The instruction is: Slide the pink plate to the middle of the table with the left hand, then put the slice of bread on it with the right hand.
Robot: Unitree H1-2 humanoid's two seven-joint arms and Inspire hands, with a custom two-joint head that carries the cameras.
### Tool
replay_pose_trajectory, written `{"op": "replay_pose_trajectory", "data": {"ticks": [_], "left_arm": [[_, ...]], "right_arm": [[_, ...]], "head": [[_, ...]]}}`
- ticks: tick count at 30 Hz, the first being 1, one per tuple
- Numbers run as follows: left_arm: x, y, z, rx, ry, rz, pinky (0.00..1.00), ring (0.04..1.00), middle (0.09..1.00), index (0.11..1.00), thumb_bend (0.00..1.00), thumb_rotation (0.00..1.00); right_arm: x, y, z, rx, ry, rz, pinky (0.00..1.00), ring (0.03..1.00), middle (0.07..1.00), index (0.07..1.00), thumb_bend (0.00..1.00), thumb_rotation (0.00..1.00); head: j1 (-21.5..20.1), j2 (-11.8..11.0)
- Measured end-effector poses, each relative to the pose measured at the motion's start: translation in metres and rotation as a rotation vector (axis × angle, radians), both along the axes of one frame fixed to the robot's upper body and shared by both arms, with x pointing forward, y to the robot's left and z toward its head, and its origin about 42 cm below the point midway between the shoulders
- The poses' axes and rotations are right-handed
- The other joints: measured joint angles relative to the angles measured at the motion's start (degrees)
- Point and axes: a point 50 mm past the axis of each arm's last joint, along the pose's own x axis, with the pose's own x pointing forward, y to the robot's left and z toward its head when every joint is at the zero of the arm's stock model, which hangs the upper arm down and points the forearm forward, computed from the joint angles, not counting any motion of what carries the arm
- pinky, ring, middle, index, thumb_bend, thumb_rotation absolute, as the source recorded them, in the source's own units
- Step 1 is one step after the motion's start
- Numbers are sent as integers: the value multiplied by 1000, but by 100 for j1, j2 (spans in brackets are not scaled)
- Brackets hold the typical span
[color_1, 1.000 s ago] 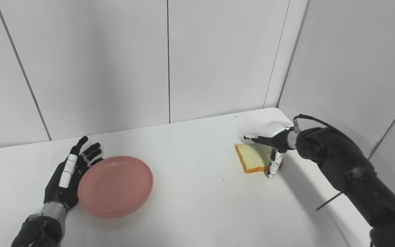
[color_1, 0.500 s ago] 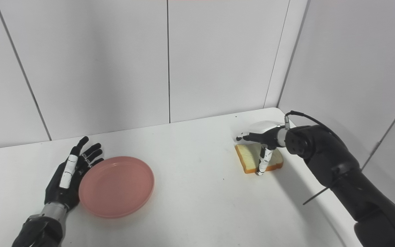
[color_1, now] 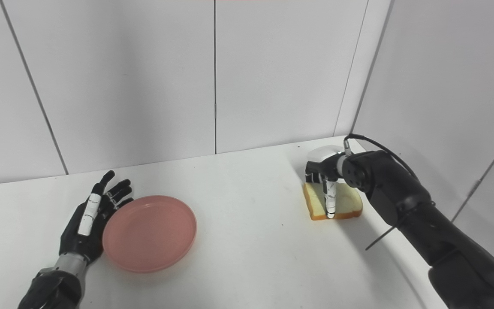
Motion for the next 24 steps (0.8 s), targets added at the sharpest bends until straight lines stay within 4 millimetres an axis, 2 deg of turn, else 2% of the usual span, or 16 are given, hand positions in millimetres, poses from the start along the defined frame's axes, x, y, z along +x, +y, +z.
{"op": "replay_pose_trajectory", "data": {"ticks": [5,9,14,16,17,18,20,22,24], "left_arm": [[0,0,0,0,1,0,844,878,827,925,907,719],[0,0,-1,-1,3,-1,843,875,821,926,905,714],[0,0,-1,-1,2,-1,841,880,830,930,912,717],[0,0,-1,-1,2,-1,842,879,826,928,916,717],[0,0,-1,0,2,-2,842,879,825,930,915,720],[0,0,-1,0,2,-2,842,880,825,930,916,721],[0,0,-1,1,2,-2,840,879,827,934,915,724],[0,1,-1,2,4,-1,848,885,830,938,910,719],[1,0,-1,2,6,-3,856,890,832,942,905,717]], "right_arm": [[-1,-1,0,-5,-1,-1,643,688,682,484,523,132],[-2,-1,0,-11,0,2,618,662,670,485,524,136],[-2,-1,1,-14,4,3,632,669,663,484,524,135],[-2,-1,2,-14,7,5,539,585,593,480,525,132],[-3,0,2,-11,9,9,526,570,582,480,526,132],[-3,2,3,-8,15,15,521,561,575,480,526,132],[-5,8,6,-15,23,35,619,605,598,483,526,135],[-7,17,11,-18,28,67,559,597,612,486,525,134],[-8,27,19,-16,26,99,565,626,653,487,525,135]], "head": [[0,0],[0,0],[18,9],[18,18],[18,18],[18,18],[18,18],[35,18],[62,9]]}}
